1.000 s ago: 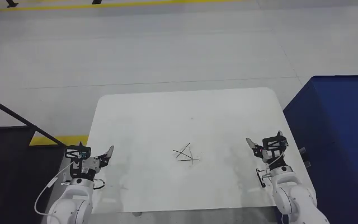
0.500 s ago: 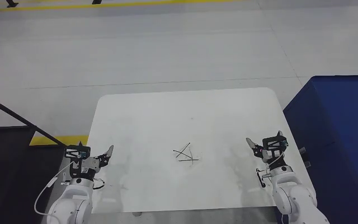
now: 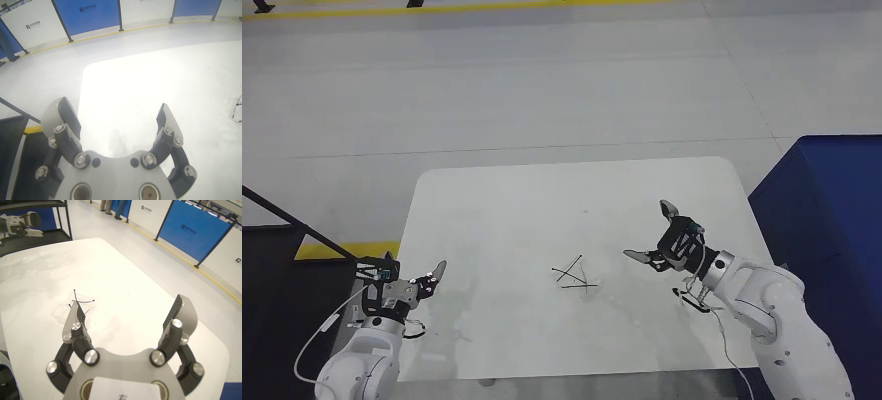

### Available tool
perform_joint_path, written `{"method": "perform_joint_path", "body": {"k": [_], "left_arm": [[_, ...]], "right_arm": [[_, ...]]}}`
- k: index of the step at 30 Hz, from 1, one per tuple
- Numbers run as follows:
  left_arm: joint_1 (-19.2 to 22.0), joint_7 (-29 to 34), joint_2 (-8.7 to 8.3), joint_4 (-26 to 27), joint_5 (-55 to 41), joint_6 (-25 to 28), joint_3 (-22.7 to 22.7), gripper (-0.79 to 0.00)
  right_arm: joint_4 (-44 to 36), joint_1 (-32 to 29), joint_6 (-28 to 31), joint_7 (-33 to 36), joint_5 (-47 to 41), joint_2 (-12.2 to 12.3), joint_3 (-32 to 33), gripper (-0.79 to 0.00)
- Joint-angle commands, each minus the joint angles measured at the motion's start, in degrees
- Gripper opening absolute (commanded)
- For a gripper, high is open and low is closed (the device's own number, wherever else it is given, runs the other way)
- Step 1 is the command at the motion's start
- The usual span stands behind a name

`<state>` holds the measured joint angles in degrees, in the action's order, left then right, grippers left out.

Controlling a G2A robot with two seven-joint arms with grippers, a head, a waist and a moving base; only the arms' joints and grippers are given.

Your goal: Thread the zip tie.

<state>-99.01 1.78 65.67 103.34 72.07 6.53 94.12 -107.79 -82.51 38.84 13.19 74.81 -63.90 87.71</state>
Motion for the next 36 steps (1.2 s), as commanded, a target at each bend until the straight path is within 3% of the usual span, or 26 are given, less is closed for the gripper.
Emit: {"method": "perform_joint_path", "body": {"k": [1,8,10,14,18,20,29,32,36], "left_arm": [[0.0,0.0,0.0,0.0,0.0,0.0,0.0,0.0],[0.0,0.0,0.0,0.0,0.0,0.0,0.0,0.0],[0.0,0.0,0.0,0.0,0.0,0.0,0.0,0.0],[0.0,0.0,0.0,0.0,0.0,0.0,0.0,0.0],[0.0,0.0,0.0,0.0,0.0,0.0,0.0,0.0],[0.0,0.0,0.0,0.0,0.0,0.0,0.0,0.0],[0.0,0.0,0.0,0.0,0.0,0.0,0.0,0.0],[0.0,0.0,0.0,0.0,0.0,0.0,0.0,0.0],[0.0,0.0,0.0,0.0,0.0,0.0,0.0,0.0]], "right_arm": [[0.05,-0.16,-1.01,-0.15,0.09,-0.01,0.07,0.0],[0.19,-0.31,-0.78,-0.35,-0.74,-0.04,-0.16,0.0],[2.15,1.22,3.0,1.53,-9.65,-0.24,-2.47,0.0],[6.95,13.64,10.69,19.8,-18.81,-0.31,-10.99,0.0],[16.48,27.5,11.02,38.33,-32.28,-1.3,-22.06,0.0],[18.76,33.26,8.9,43.35,-30.91,-1.69,-27.08,0.0],[19.15,34.3,8.72,43.54,-29.91,-1.77,-27.96,0.0],[16.12,34.72,9.09,42.74,-14.74,-1.78,-33.34,0.0],[17.38,34.7,9.72,37.66,-7.69,-2.61,-38.62,-0.025]]}}
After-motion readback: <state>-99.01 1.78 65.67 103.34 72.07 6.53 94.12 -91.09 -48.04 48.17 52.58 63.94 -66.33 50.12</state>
